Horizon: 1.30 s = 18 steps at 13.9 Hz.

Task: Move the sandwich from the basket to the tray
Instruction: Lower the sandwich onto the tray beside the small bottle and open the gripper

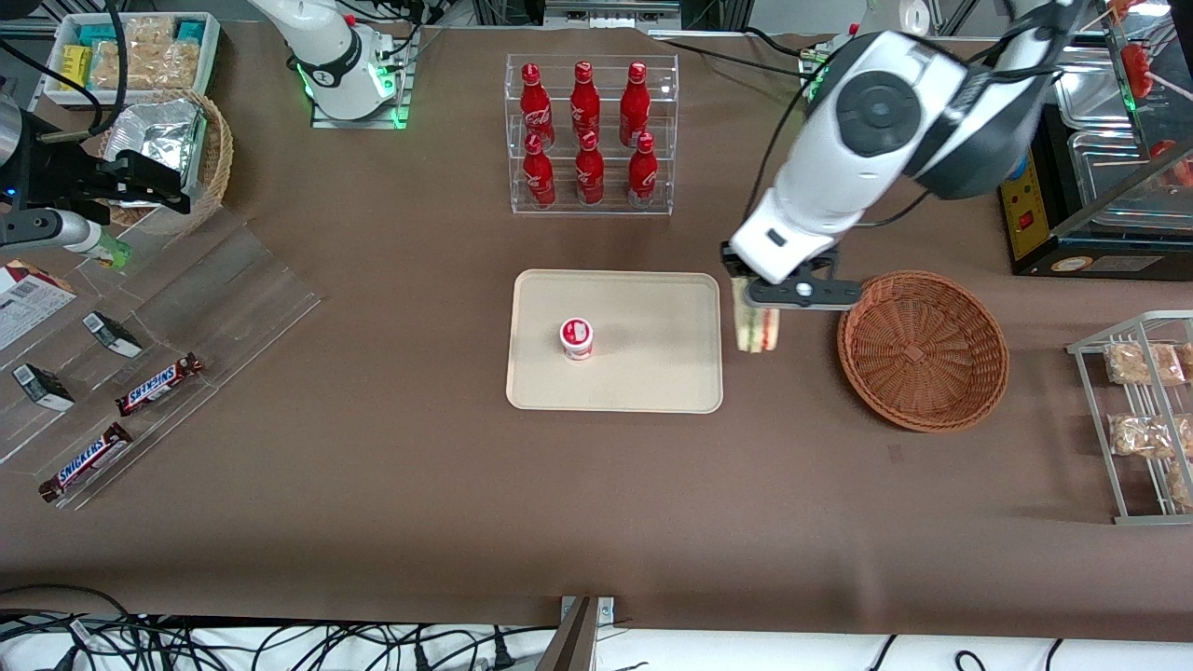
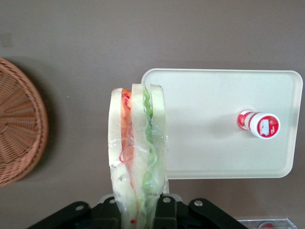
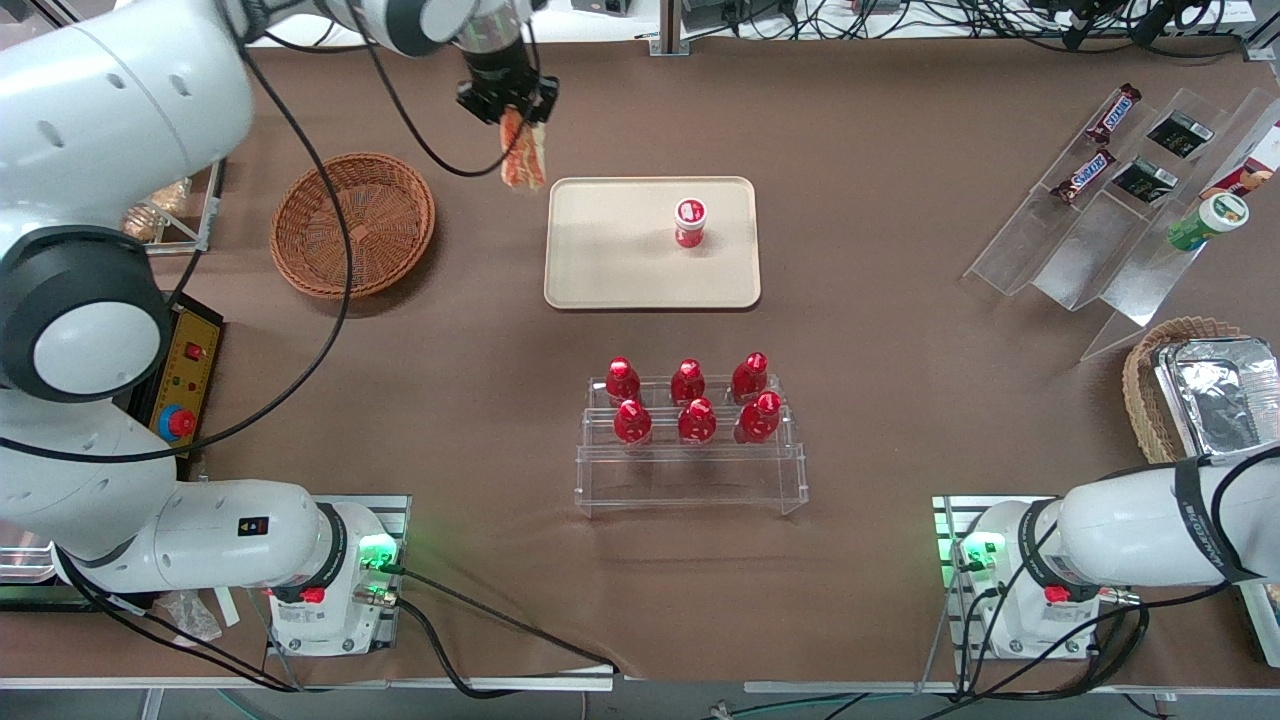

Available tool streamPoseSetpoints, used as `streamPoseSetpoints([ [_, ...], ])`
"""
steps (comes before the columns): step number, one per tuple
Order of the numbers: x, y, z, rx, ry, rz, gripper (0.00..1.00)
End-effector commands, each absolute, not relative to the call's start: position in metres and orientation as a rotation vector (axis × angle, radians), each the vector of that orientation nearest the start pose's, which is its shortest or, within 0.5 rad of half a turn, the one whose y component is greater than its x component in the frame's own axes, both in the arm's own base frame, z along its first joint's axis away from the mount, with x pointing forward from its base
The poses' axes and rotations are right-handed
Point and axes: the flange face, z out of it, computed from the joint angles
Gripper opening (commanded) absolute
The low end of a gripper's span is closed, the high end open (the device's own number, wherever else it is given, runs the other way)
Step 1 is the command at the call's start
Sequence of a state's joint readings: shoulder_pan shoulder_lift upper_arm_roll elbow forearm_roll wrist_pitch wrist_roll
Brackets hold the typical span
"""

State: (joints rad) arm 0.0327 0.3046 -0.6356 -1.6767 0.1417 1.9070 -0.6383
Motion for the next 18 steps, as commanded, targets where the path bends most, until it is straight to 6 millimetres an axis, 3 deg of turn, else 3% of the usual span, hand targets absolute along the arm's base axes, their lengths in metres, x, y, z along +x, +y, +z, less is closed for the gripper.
streamPoseSetpoints([
  [1, 0.541, -0.363, 0.407, -3.137, -0.002, 0.021, 0.00],
  [5, 0.529, -0.410, 0.325, -3.090, -0.008, -0.033, 0.00],
  [8, 0.526, -0.419, 0.283, -3.078, 0.058, -0.030, 0.00],
  [14, 0.519, -0.429, 0.233, -3.047, 0.105, -0.049, 0.00],
  [17, 0.519, -0.427, 0.225, -3.049, 0.102, -0.041, 0.00],
  [18, 0.519, -0.428, 0.224, -3.050, 0.095, -0.042, 0.10],
])
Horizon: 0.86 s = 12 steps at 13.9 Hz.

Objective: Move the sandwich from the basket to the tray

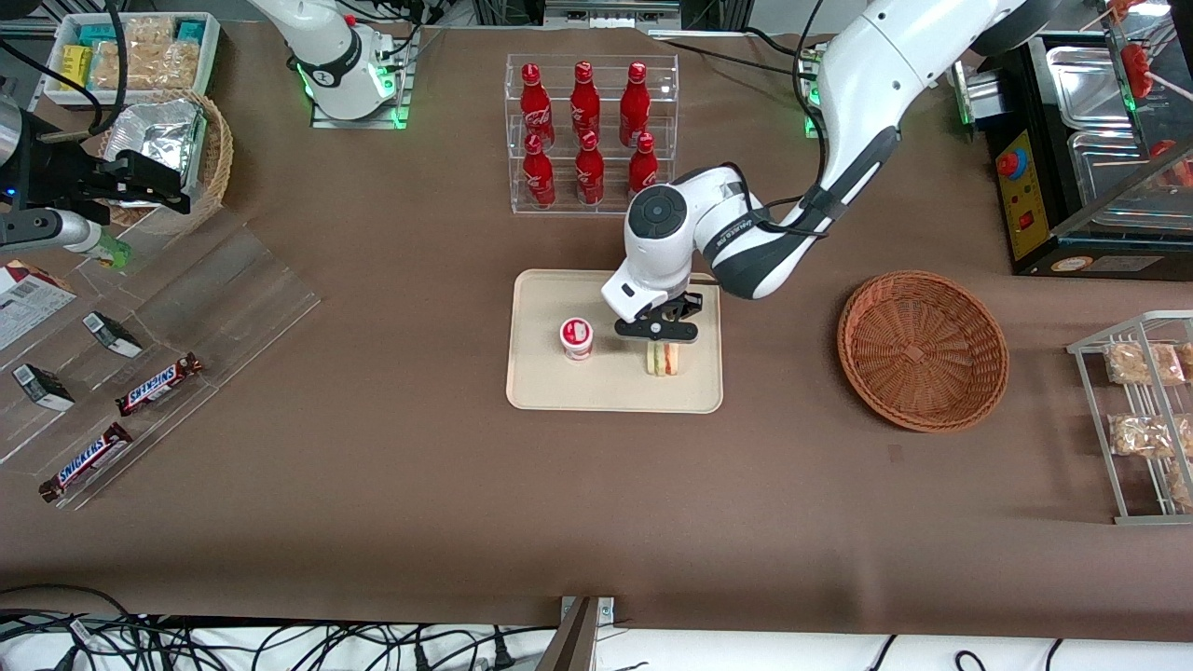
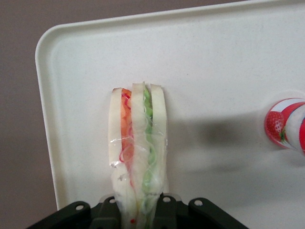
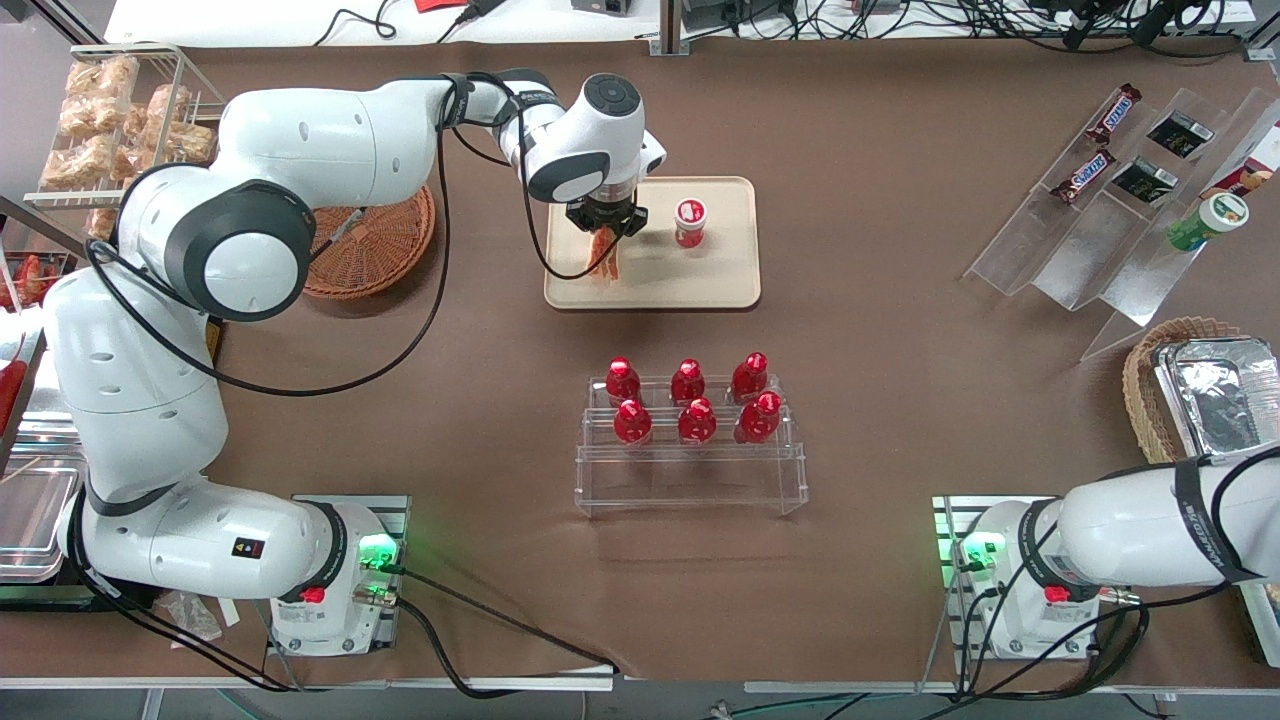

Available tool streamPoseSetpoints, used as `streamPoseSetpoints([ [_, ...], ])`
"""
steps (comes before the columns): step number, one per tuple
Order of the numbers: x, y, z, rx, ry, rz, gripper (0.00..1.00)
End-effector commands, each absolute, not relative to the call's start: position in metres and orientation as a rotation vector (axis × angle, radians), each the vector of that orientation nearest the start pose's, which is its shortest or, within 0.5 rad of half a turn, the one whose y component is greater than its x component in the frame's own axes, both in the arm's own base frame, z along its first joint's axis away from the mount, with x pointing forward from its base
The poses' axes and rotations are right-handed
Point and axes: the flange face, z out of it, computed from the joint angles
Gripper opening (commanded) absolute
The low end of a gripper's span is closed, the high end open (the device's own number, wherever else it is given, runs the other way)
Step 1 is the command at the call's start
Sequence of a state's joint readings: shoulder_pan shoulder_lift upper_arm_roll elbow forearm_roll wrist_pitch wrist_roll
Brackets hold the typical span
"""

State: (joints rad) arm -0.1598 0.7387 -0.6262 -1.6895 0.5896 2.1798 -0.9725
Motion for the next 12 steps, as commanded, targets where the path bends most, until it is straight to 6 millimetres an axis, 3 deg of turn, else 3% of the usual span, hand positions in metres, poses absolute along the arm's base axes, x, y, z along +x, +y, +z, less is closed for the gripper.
streamPoseSetpoints([
  [1, 0.519, -0.427, 0.223, -3.050, 0.072, -0.038, 0.41],
  [2, 0.519, -0.427, 0.223, -3.051, 0.044, -0.039, 0.86],
  [3, 0.520, -0.427, 0.223, -3.050, 0.008, -0.044, 1.00],
  [6, 0.529, -0.421, 0.238, -3.055, -0.067, -0.074, 1.00],
  [10, 0.562, -0.389, 0.334, -3.063, -0.262, -0.137, 1.00],
  [12, 0.582, -0.361, 0.389, -3.068, -0.406, -0.159, 1.00],
])
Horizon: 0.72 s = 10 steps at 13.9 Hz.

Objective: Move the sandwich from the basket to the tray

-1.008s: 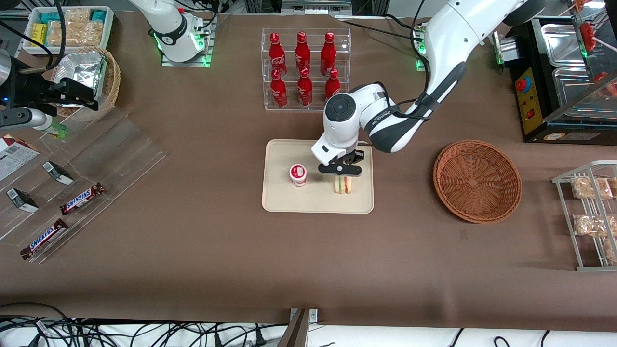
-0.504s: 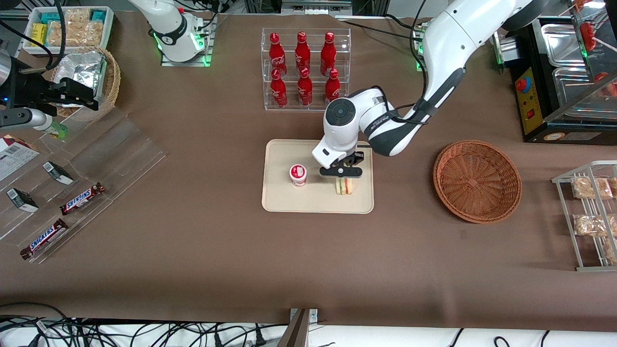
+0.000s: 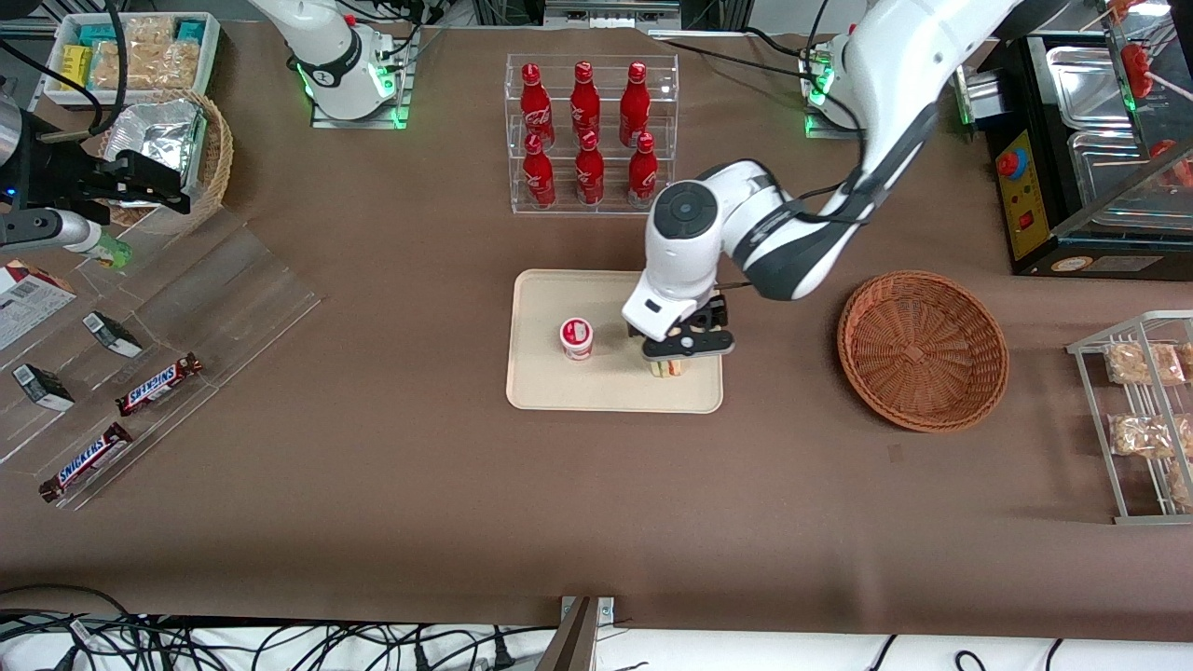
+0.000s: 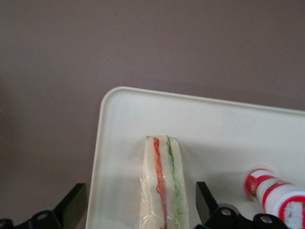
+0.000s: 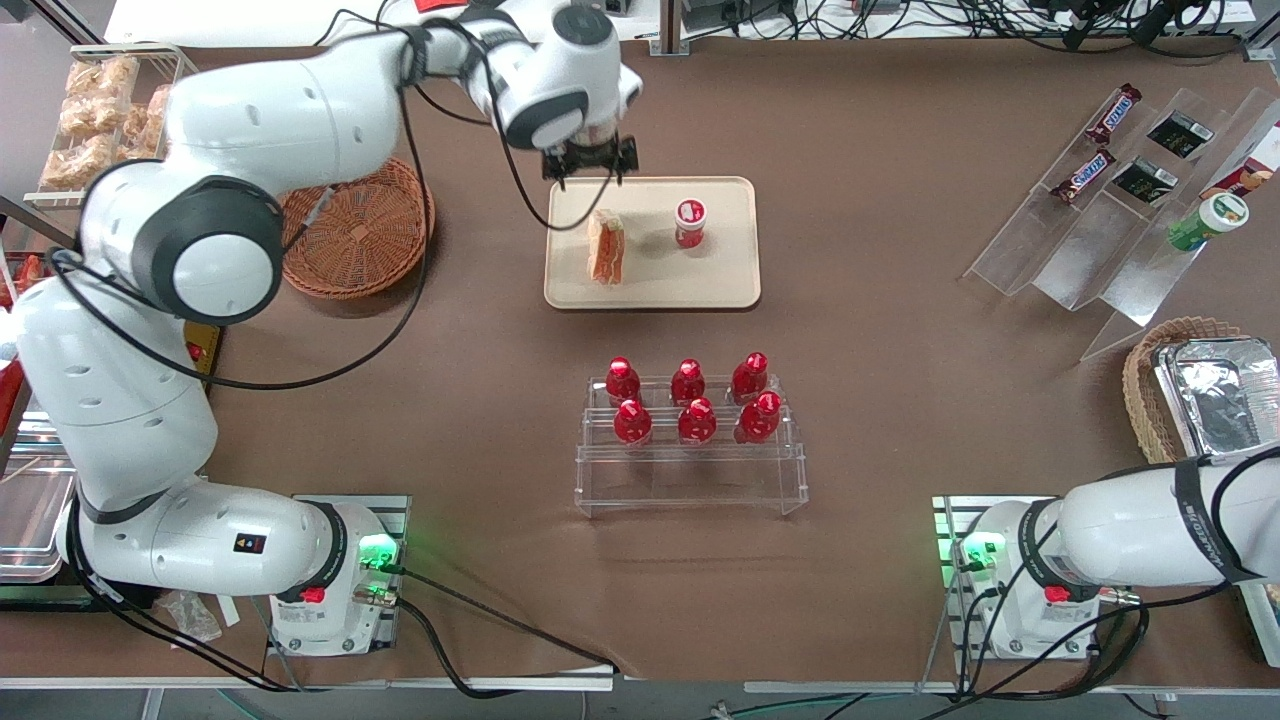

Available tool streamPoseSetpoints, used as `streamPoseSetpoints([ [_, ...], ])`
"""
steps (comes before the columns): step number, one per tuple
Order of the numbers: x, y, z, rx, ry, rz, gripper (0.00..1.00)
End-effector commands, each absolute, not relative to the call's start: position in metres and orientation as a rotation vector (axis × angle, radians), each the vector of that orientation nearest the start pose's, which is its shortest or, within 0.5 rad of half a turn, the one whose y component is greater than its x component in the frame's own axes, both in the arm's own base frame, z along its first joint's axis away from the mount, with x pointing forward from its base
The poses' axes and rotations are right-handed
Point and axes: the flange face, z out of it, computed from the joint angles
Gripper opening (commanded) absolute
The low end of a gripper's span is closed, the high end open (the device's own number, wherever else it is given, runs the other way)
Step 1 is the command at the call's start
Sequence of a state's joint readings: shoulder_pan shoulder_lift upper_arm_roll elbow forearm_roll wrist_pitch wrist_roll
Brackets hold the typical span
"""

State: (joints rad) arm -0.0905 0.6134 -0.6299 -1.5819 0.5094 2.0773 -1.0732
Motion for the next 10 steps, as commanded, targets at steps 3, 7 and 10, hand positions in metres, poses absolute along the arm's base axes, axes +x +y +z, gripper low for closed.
streamPoseSetpoints([
  [3, 0.599, -0.318, 0.459, -3.014, -0.569, -0.137, 1.00],
  [7, 0.600, -0.270, 0.520, -3.021, -0.558, -0.032, 1.00],
  [10, 0.599, -0.222, 0.555, -3.062, -0.499, 0.031, 1.00],
])
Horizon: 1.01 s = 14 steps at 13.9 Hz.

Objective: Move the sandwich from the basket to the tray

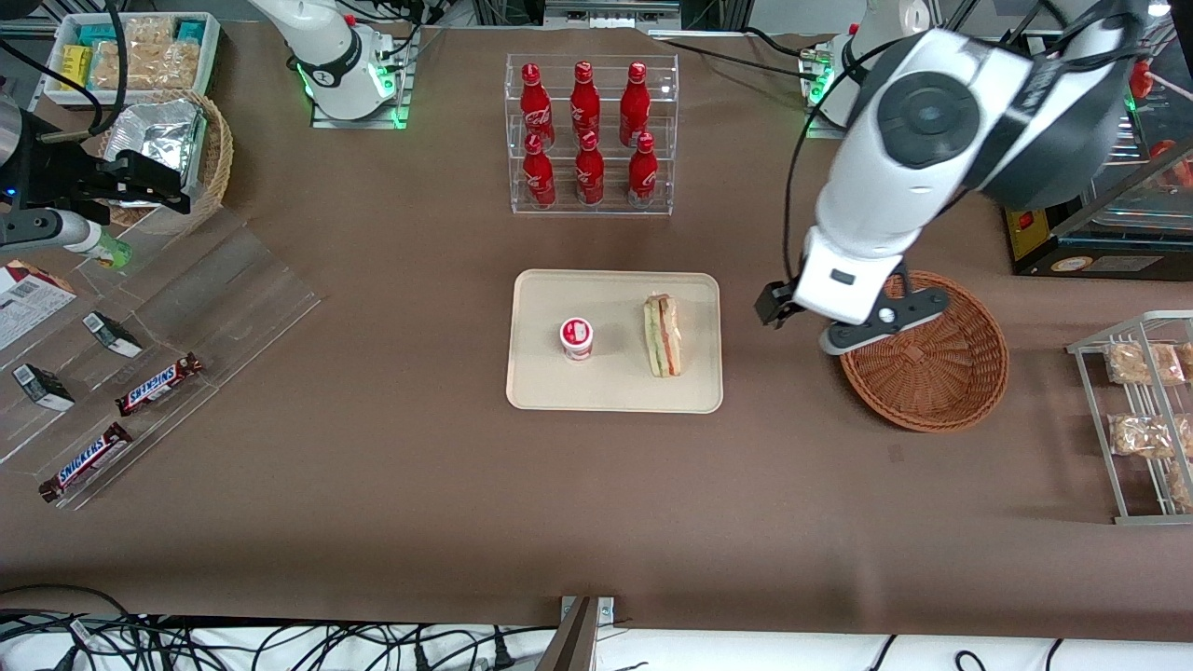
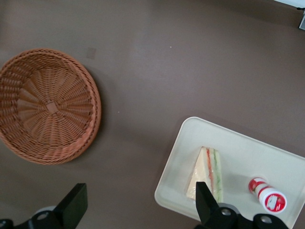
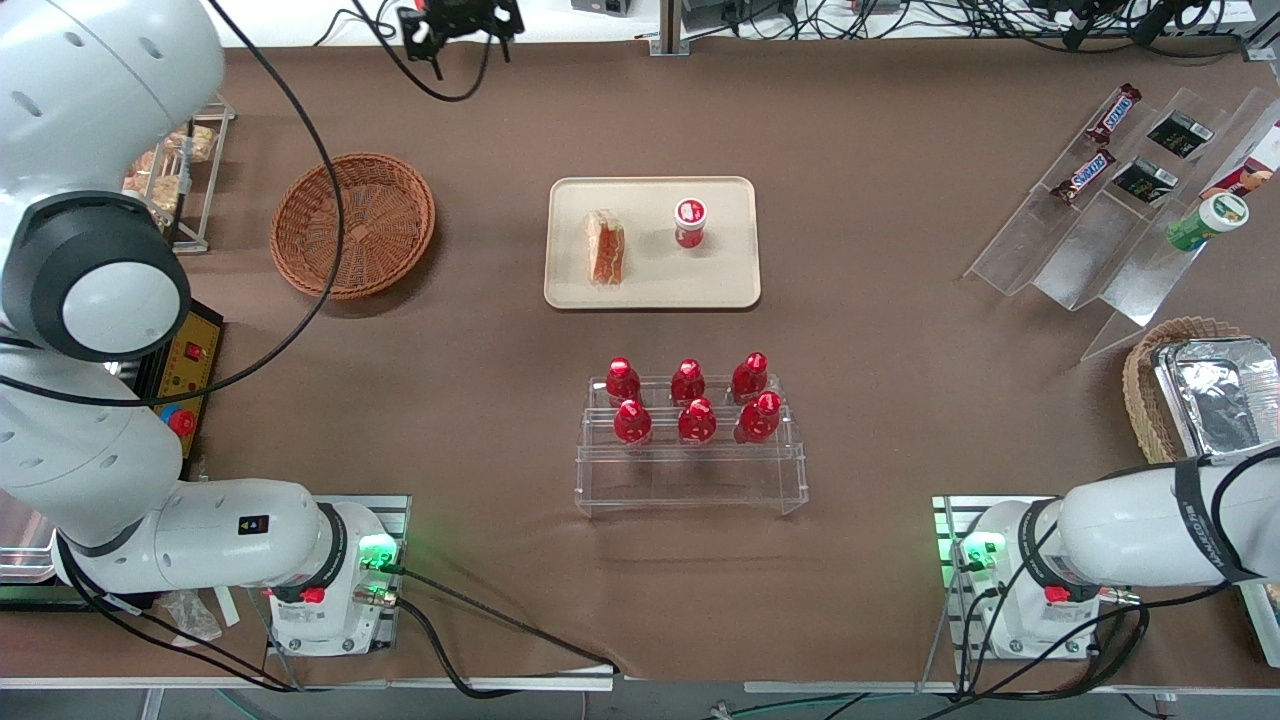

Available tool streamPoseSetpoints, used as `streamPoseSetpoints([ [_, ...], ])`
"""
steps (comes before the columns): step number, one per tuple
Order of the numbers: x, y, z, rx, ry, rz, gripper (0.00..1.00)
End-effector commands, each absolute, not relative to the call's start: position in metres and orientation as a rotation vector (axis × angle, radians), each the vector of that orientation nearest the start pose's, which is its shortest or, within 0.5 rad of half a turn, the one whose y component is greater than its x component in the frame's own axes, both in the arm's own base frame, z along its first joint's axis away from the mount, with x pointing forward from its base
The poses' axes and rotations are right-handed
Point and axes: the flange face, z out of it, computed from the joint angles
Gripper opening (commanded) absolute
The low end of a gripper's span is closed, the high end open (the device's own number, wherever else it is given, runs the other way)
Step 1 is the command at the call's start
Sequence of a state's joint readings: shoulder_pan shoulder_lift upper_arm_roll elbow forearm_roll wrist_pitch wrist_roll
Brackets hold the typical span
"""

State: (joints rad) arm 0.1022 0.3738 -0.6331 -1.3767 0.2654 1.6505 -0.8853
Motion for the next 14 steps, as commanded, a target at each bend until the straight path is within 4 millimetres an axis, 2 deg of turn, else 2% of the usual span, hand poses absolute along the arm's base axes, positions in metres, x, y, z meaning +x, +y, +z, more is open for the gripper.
streamPoseSetpoints([
  [1, 0.598, -0.204, 0.561, -3.062, -0.468, 0.064, 1.00],
  [4, 0.593, -0.145, 0.590, -3.118, -0.352, 0.127, 1.00],
  [5, 0.591, -0.132, 0.599, -3.135, -0.306, 0.117, 1.00],
  [7, 0.594, -0.099, 0.598, -3.130, -0.299, 0.149, 1.00],
  [11, 0.591, -0.059, 0.606, -3.160, -0.251, 0.146, 1.00],
  [13, 0.586, -0.044, 0.612, -3.168, -0.206, 0.145, 1.00],
  [14, 0.581, -0.043, 0.615, -3.162, -0.170, 0.147, 1.00],
])
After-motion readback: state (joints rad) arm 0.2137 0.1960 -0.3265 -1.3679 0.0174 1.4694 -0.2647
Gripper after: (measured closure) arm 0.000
